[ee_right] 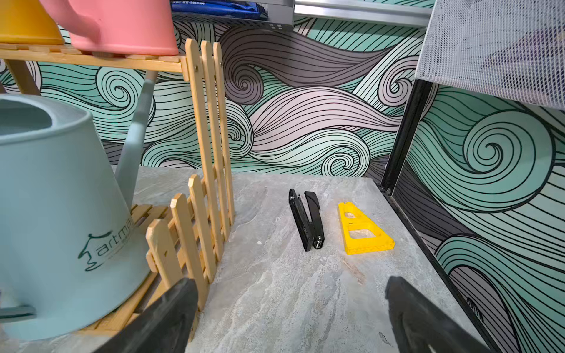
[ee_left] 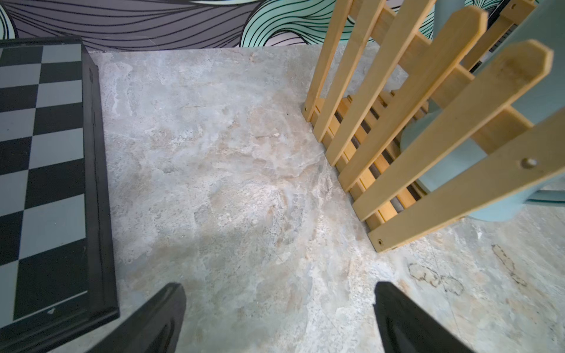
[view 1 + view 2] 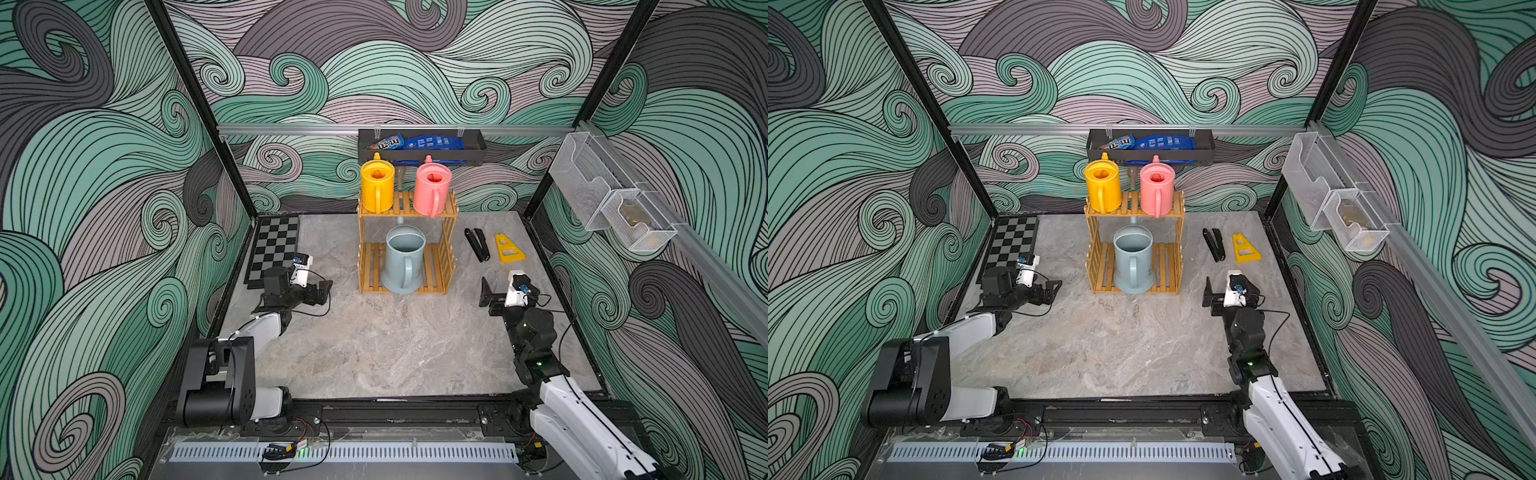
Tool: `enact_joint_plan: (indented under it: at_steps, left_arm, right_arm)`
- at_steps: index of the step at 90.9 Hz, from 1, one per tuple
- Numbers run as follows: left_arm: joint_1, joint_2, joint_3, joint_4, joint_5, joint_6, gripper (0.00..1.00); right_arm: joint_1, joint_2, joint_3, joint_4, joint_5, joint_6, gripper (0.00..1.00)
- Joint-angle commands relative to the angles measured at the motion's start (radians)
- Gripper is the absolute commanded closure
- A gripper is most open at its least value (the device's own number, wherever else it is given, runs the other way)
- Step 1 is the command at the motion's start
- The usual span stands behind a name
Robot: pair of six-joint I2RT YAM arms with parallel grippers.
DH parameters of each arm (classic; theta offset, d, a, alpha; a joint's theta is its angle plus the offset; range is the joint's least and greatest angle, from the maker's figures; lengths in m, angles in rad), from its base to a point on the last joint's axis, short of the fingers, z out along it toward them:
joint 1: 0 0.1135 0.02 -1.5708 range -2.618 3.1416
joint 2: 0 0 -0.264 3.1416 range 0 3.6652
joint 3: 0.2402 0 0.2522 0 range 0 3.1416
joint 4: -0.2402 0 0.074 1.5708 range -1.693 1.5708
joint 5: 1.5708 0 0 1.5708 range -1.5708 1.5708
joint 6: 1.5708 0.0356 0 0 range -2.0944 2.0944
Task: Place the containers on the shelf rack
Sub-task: Reset both arms
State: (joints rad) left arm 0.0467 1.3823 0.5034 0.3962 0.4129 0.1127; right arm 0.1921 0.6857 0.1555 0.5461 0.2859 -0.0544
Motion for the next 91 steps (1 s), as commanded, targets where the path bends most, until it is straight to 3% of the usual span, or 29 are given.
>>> enact_joint_plan:
  at_steps: [1, 25, 42, 55, 69, 85, 91]
  left_arm:
    - [-0.013, 0.034, -0.016, 0.179, 0.006, 0.003, 0.01]
    - [-0.021, 0.068, -0.04, 0.249, -0.148, 0.011, 0.01]
    - [-0.019, 0.211, -0.124, 0.579, -0.2, -0.018, 0.01]
    - [-0.021, 0.164, -0.064, 0.375, -0.275, -0.05, 0.01]
    - [-0.021, 0.206, -0.098, 0.521, -0.269, -0.045, 0.01]
    - [-0.021, 0.202, -0.09, 0.493, -0.264, -0.039, 0.01]
    - [-0.02, 0.2, -0.089, 0.485, -0.264, -0.04, 0.01]
  right_arm:
    - [-0.004, 0.03, -0.044, 0.22, 0.012, -0.02, 0.01]
    - [-0.004, 0.281, -0.09, 0.509, 0.074, 0.012, 0.01]
    - [-0.026, 0.477, -0.094, 0.709, 0.092, 0.023, 0.01]
    - [-0.042, 0.617, -0.094, 0.839, 0.079, 0.042, 0.01]
    - [-0.076, 0.734, -0.076, 0.947, 0.014, 0.084, 0.01]
    - [-0.11, 0.913, -0.061, 1.107, -0.081, 0.082, 0.01]
    - [-0.116, 0.876, -0.028, 0.986, -0.101, 0.091, 0.01]
